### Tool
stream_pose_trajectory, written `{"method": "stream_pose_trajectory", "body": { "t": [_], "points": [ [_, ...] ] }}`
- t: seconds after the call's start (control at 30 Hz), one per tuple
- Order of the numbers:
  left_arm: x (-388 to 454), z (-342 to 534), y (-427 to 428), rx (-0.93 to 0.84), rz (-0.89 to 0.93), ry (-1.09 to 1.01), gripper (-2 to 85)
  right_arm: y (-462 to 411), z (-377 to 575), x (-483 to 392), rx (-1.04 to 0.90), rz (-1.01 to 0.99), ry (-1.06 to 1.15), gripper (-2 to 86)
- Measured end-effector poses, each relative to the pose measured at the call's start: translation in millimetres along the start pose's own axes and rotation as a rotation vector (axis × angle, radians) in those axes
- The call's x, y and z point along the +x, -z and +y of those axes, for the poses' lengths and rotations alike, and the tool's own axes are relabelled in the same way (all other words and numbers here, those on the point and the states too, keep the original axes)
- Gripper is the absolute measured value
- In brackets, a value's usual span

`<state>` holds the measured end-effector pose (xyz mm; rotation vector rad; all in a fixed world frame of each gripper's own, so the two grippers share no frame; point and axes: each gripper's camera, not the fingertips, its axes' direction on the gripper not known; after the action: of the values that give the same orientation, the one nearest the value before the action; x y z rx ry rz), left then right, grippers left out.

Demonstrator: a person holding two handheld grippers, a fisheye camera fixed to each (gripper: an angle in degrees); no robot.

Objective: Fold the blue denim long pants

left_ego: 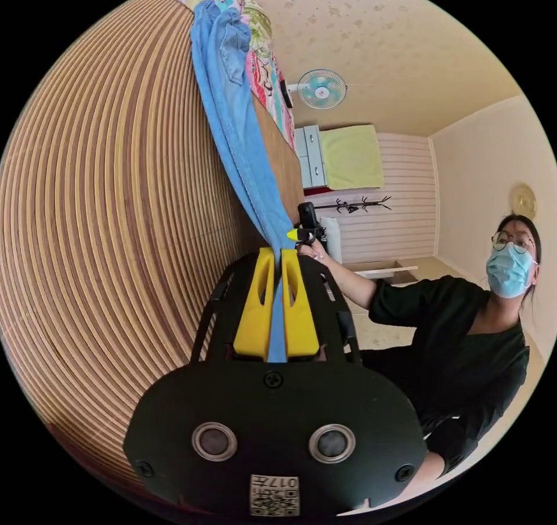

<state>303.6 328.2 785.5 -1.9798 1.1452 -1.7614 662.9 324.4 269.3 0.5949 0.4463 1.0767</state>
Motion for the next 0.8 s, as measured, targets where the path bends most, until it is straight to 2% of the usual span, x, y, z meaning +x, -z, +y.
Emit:
{"method": "stream_pose_trajectory", "body": {
  "t": [0.07, 0.3, 0.4, 0.57, 0.8],
  "points": [
    [33.2, 15.8, -0.7, 0.043, 0.012, -0.062, 0.1, 3.6, 23.4, -36.3, 0.039, -0.081, 0.071, 1.3],
    [190.3, 68.6, -6.9, 0.165, 0.021, -0.250, 7.8, 5.7, 88.2, -187.5, 0.124, -0.137, 0.281, 0.1],
    [255.7, 88.9, -6.4, 0.226, -0.072, -0.297, 3.3, 11.4, 113.9, -259.2, 0.138, -0.161, 0.378, -0.1],
    [359.0, 111.5, -11.6, 0.251, -0.094, -0.430, 0.3, 12.9, 153.5, -381.3, 0.073, -0.130, 0.530, 0.2],
    [468.8, 133.7, -24.7, 0.311, -0.037, -0.595, -0.7, 14.9, 198.3, -500.7, 0.116, -0.144, 0.761, 0.5]
  ]
}}
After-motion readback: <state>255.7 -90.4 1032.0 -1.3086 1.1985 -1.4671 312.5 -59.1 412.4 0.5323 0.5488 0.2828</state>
